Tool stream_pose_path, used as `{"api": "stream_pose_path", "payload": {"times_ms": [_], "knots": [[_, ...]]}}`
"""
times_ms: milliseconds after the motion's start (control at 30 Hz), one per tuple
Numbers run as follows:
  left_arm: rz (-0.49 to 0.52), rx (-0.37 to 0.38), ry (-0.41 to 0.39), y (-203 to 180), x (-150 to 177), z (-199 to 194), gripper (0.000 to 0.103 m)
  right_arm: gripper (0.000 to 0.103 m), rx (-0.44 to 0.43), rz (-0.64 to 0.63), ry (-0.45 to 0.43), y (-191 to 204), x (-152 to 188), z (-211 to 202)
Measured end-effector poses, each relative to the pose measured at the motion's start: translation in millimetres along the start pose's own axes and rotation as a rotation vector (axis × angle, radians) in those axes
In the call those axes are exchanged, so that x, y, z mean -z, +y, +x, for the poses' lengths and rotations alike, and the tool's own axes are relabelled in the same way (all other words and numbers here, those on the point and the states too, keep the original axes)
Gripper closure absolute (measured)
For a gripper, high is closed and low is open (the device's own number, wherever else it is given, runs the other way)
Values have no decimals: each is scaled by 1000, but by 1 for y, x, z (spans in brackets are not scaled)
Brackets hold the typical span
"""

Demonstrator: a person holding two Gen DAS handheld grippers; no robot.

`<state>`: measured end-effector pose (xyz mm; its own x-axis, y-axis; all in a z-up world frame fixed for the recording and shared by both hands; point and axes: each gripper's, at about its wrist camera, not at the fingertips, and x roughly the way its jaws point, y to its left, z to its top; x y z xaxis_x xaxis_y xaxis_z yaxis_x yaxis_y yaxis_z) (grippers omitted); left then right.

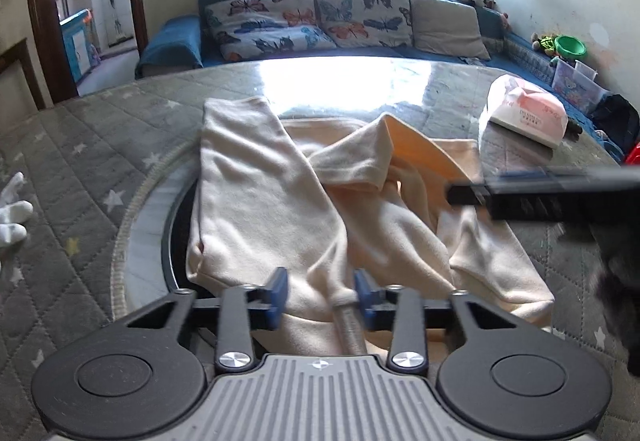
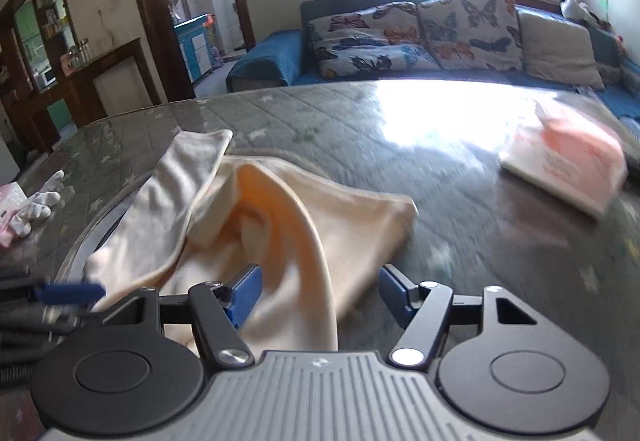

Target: Fold clothes

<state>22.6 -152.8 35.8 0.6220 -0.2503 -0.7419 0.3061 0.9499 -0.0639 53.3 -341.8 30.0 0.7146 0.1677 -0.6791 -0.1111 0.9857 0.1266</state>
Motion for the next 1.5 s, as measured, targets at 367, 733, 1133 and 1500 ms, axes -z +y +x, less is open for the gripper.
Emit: {"api": "stream_pose_path", "payload": {"times_ms": [367, 733, 1133, 1500], "knots": [[-53, -11, -42, 21, 14, -27, 93, 99, -23, -14, -1, -1, -13, 24], [-125, -51, -65, 52, 55, -76, 94, 99, 182, 29, -181, -43, 32, -98], [-127, 36, 44, 58, 94, -101, 70, 81, 319, 202, 7, -99, 139, -159], [-78, -19, -39, 44, 63, -99, 31, 61, 240, 97, -68, -64, 103, -148]]}}
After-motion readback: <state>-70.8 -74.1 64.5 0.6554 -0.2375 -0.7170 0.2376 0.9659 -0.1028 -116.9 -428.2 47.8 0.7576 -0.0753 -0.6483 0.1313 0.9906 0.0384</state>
